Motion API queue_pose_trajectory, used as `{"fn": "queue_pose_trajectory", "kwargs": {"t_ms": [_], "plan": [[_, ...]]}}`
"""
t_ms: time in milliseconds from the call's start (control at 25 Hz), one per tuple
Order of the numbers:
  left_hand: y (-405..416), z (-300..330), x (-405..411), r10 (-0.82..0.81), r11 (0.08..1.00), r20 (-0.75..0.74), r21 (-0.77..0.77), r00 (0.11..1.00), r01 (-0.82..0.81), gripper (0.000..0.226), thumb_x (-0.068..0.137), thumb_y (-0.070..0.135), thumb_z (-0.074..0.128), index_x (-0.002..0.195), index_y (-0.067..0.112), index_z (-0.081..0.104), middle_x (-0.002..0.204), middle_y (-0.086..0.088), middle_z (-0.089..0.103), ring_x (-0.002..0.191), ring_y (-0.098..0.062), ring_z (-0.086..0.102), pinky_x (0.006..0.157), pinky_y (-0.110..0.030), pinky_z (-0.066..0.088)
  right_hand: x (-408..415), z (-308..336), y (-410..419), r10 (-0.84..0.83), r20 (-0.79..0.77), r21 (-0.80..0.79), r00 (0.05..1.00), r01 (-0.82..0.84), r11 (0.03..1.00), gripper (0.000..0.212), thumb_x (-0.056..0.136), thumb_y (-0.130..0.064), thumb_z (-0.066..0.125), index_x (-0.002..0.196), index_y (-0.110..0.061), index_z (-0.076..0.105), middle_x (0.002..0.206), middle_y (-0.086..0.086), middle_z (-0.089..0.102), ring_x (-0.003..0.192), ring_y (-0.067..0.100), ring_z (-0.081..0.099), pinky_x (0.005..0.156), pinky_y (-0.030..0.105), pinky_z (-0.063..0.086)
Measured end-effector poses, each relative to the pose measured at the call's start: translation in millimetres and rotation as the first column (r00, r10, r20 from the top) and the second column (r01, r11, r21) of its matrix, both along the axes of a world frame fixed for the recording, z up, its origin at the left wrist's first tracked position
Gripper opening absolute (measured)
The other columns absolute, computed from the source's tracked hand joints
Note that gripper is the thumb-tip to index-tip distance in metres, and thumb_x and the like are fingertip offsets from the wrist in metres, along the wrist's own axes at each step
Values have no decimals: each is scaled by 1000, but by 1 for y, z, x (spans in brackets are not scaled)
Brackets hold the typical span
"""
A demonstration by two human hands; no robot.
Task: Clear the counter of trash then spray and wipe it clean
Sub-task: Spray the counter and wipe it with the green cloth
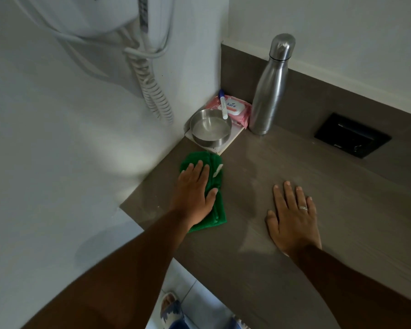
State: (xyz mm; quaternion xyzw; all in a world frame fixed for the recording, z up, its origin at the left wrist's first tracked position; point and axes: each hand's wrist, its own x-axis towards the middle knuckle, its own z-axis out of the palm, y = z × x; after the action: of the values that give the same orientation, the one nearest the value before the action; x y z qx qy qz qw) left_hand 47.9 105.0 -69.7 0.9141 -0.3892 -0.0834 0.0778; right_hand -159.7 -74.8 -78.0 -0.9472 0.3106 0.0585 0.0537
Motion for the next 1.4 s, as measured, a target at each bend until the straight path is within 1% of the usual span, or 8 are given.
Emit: {"fn": "queue_pose_trajectory", "kwargs": {"t_ms": [240,360,440,640,880,1080,1280,1400], "plan": [[58,-3,-38,-551,830,14,-89,834,550,60,96,38,45,151,23,27,160,-2,23,148,-22,19,120,-40,16,-2,0,0,20,2,-9,1000,-20,1000,67,95,-51,21,154,-20,16,162,11,16,148,32,16,119,50,15],[81,15,24,-19,987,-89,-160,996,5,56,92,19,56,145,20,37,150,-11,42,140,-29,37,115,-42,31,-3,-2,-2,15,10,-23,1000,-15,1000,66,95,-51,21,154,-19,18,161,11,18,147,32,18,118,51,17],[93,16,17,358,906,-145,-187,922,-381,52,94,18,53,144,17,39,143,-11,48,134,-28,45,110,-44,39,-2,-1,-2,22,8,-18,1000,-22,1000,67,95,-51,21,154,-19,18,161,12,18,147,33,18,118,51,16],[128,15,-17,-258,961,-154,-141,954,237,55,93,24,48,146,15,37,153,-1,33,140,-26,37,115,-42,29,-1,0,-3,26,-3,-11,1000,-26,1000,68,95,-52,20,154,-18,18,161,13,18,147,34,19,118,53,19],[114,14,-1,246,948,-138,-172,959,-268,47,99,19,47,144,11,38,147,-7,43,137,-22,38,110,-43,38,-1,2,-2,18,-4,-5,1000,-18,1000,68,95,-51,23,154,-17,17,161,14,17,148,34,17,118,53,17],[138,8,-42,-537,844,-120,-79,835,531,58,93,32,45,148,22,29,151,-2,41,140,-17,33,111,-44,34,-1,2,-3,23,-7,2,1000,-23,1000,68,95,-50,22,154,-17,16,162,13,15,148,34,15,119,53,17],[133,8,-2,232,945,-206,-184,951,-270,51,97,17,49,146,20,33,151,-2,37,142,-16,31,115,-45,31,-1,1,-1,12,13,-3,1000,-12,1000,66,95,-49,24,154,-18,18,161,13,17,148,34,17,119,52,15],[99,9,-94,-67,967,-182,-254,981,19,43,88,24,52,130,27,42,132,10,51,118,-3,48,101,-47,49,1,1,-1,19,10,-14,1000,-19,1000,66,96,-49,25,154,-18,16,162,12,16,148,33,16,119,52,16]]}}
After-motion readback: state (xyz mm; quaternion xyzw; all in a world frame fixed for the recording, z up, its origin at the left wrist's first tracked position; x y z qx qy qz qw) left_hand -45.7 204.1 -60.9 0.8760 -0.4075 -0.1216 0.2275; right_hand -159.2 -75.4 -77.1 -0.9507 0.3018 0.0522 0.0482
